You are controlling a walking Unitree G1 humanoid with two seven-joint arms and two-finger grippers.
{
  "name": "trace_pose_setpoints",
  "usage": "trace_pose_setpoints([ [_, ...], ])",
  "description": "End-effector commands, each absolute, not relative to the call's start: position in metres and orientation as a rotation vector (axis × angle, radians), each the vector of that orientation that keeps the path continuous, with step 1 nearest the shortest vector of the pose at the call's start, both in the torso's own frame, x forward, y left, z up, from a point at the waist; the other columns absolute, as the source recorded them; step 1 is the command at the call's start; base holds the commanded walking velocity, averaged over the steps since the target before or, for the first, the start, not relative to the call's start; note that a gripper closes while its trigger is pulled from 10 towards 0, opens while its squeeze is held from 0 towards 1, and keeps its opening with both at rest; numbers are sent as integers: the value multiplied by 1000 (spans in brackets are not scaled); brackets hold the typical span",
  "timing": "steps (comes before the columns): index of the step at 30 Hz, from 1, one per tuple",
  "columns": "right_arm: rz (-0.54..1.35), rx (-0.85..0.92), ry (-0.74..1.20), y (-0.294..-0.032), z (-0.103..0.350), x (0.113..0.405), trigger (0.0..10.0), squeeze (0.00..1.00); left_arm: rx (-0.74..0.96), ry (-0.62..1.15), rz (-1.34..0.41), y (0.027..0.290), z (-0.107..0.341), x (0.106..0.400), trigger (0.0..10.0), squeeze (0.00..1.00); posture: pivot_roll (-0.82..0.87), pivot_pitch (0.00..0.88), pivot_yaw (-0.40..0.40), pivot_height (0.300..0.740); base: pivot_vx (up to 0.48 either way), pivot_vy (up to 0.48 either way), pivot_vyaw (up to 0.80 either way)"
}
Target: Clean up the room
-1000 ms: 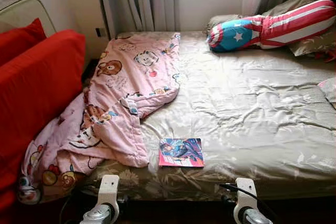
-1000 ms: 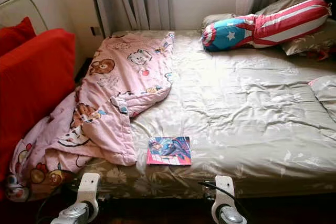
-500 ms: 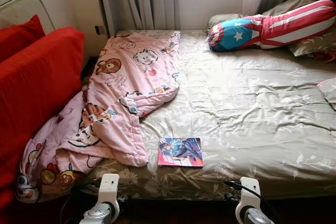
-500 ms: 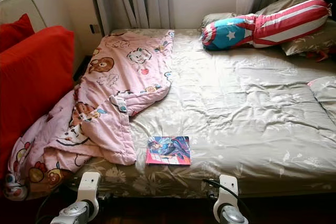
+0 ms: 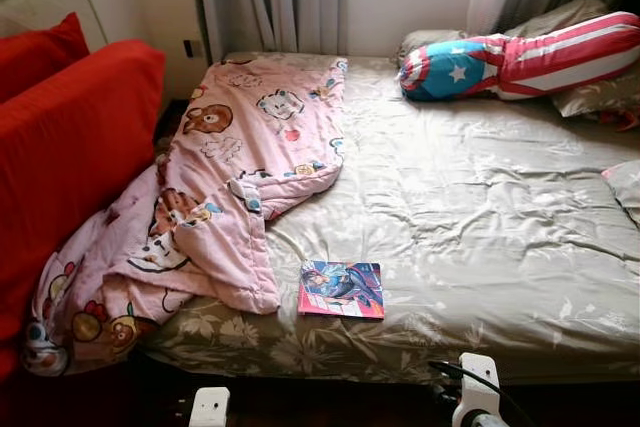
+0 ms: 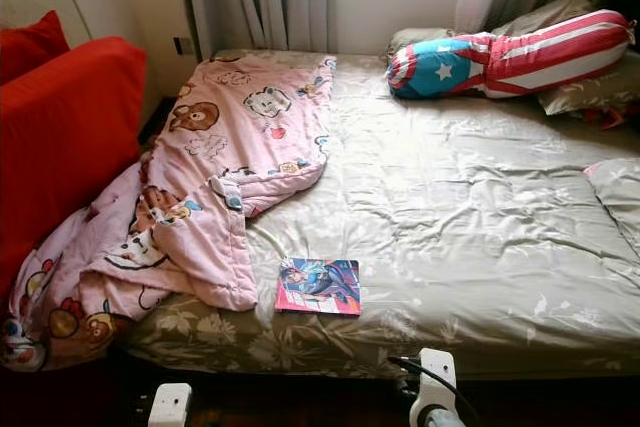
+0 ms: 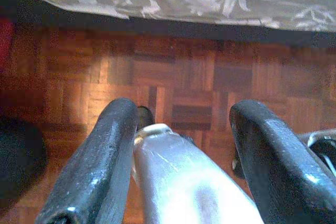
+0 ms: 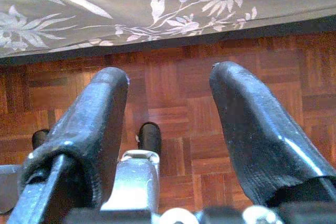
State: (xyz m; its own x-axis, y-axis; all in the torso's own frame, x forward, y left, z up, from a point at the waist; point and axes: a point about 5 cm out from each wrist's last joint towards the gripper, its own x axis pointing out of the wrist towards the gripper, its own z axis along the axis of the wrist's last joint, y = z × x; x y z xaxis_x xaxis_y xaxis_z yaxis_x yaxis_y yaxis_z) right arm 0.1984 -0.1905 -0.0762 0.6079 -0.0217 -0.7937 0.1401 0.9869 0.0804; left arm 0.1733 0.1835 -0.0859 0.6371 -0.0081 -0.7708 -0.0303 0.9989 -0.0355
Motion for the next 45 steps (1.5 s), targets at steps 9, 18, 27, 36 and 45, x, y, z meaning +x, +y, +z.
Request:
trace_pose_setpoints([
  [9, -119, 142, 909, -192, -76, 198, 10000, 0, -45, 882, 28, 188, -86, 171, 10000, 0, -1, 0, -43, 740, 0, 0, 0],
  [18, -102, 145, 881, -187, -74, 202, 10000, 0, -28, 878, 31, 193, -84, 175, 10000, 0, -10, 0, -29, 740, 0, 0, 0],
  [27, -67, 113, 886, -187, -72, 205, 10000, 0, -34, 883, 32, 190, -84, 176, 10000, 0, -12, 0, -34, 740, 0, 0, 583],
  [36, -62, 109, 884, -187, -72, 207, 10000, 0, -34, 879, 30, 189, -84, 178, 10000, 0, -8, 0, -41, 740, 0, 0, 49],
  [45, -41, 85, 885, -188, -71, 208, 10000, 0, -31, 883, 43, 191, -84, 178, 10000, 0, -11, 0, -40, 740, 0, 0, 0],
])
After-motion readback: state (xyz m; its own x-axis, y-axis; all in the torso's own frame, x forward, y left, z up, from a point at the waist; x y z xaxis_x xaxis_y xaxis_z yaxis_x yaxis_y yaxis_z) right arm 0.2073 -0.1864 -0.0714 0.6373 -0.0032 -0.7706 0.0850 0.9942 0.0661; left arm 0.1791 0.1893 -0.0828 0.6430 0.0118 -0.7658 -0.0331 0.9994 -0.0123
